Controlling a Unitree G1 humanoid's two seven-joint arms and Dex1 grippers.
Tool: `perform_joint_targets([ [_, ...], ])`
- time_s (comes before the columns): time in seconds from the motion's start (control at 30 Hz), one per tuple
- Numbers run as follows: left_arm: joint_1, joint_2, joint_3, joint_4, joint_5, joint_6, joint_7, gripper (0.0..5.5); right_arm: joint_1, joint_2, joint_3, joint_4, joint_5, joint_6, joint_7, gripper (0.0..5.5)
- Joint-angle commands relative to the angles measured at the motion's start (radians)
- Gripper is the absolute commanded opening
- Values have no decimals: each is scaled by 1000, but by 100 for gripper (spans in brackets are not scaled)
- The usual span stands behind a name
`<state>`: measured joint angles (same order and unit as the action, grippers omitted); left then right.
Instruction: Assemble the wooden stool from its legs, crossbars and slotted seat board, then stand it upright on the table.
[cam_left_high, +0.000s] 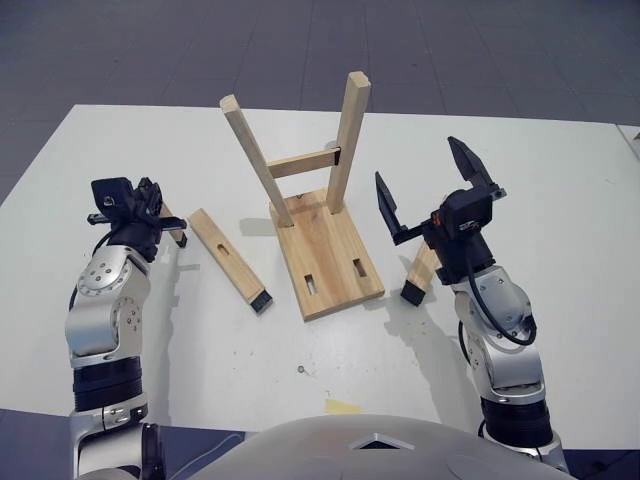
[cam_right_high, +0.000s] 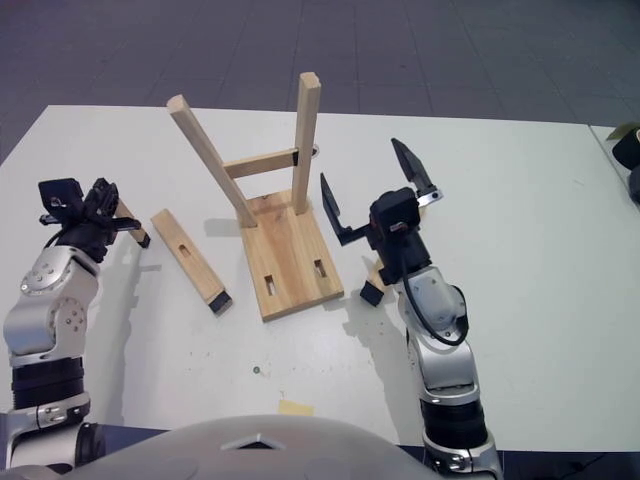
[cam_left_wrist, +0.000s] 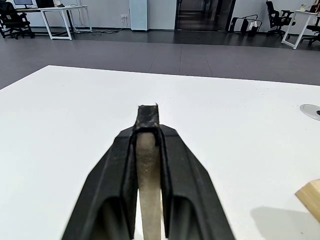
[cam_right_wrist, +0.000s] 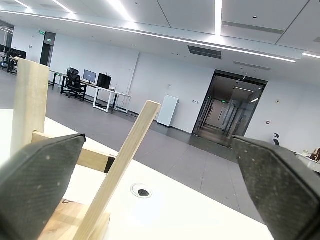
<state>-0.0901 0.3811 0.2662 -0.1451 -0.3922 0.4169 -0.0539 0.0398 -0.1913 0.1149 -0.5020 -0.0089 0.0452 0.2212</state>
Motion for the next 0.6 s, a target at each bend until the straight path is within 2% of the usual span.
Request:
perform_joint_targets([
  [0.03, -56, -90, -74, 30, 20, 1, -4, 44, -20, -2, -6, 13, 0, 11, 3, 540],
  [0.2, -67, -112, -80, -6, 28, 3, -7, 44, -19, -1, -8, 14, 2, 13, 3, 540],
  [0.4, -97, -72, 20, -92, -10, 39, 6, 44, -7, 0, -3, 8, 2, 17, 3, 540],
  [0.5, -88, -141, 89, -243, -170, 164, 79, 44, 5, 3, -2, 0, -3, 16, -3, 540],
  [0.6, -17, -225, 98, -367, -283, 266, 168, 44, 10, 3, -1, 1, -12, 12, -7, 540],
])
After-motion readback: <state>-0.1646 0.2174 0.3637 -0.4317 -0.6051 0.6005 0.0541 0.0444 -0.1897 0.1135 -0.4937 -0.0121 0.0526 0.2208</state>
